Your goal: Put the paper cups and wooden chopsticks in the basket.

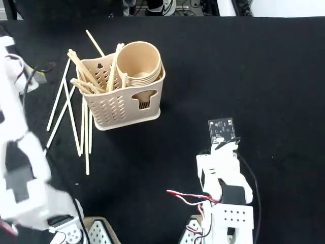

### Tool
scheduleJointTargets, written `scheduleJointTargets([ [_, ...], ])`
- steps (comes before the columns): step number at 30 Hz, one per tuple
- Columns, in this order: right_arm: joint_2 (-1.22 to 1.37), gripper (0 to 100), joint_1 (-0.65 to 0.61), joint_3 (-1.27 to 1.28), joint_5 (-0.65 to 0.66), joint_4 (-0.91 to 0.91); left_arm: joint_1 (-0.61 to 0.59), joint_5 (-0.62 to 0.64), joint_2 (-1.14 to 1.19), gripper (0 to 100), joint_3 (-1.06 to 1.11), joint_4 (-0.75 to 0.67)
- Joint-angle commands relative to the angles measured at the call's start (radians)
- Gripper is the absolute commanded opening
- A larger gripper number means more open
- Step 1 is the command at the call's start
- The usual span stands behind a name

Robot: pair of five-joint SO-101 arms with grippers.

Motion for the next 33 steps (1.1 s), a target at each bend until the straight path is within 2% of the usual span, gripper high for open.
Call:
scheduleJointTargets([
  [1, -0.01, 1.2, -0.009, -0.002, 0.005, 0.003, 0.045, -0.075, 0.325, 27, -0.225, 0.008],
  [10, -0.01, 1.2, -0.009, -0.002, 0.005, 0.003, 0.091, -0.104, 0.824, 27, -0.685, 0.009],
  [17, -0.01, 1.2, -0.009, -0.002, 0.005, 0.003, 0.091, -0.107, 1.053, 27, -0.894, 0.009],
  [20, -0.01, 1.2, -0.009, -0.002, 0.005, 0.003, 0.088, -0.114, 1.092, 25, -0.947, 0.04],
  [26, -0.01, 1.2, -0.009, -0.002, 0.005, 0.003, 0.093, -0.221, 1.112, 3, -1.075, 0.124],
  [33, -0.01, 1.2, -0.009, -0.002, 0.005, 0.003, 0.09, -0.247, 1.105, 5, -1.099, 0.203],
])
